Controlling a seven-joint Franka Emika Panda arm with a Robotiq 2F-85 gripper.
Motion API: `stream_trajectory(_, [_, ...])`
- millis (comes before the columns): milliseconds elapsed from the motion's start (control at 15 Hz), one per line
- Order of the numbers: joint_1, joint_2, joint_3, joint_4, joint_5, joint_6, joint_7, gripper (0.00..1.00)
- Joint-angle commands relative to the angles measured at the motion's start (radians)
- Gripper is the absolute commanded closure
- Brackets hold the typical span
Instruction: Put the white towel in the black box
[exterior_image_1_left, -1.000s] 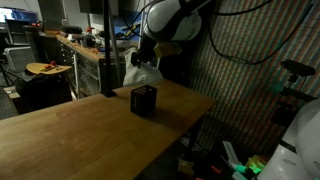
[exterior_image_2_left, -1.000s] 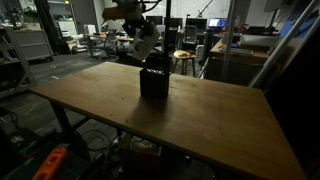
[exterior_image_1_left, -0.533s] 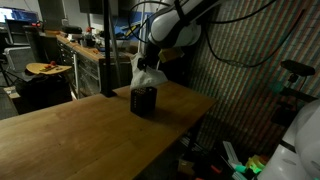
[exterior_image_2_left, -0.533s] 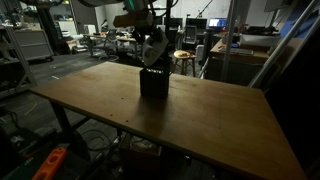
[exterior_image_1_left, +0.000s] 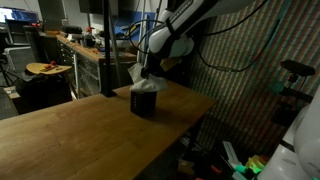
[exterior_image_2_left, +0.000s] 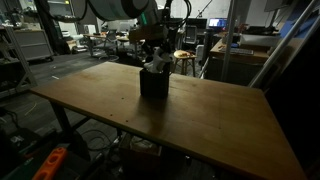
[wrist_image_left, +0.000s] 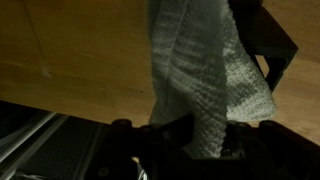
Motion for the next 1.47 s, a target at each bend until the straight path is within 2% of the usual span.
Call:
stream_trajectory(0, [-0.017, 0.060, 0.009, 0.057, 0.023, -0.002, -0.067, 0.98])
stream_trajectory(533, [0.024, 0.047, 0.019, 0.043, -0.075, -0.093, -0.011, 0.98])
stream_trajectory(867, [0.037, 0.063, 0.031, 0.057, -0.086, -0.142, -0.029, 0.98])
stream_trajectory(1400, [-0.013, 0.107, 0.034, 0.099, 0.000, -0.203, -0.099, 0.98])
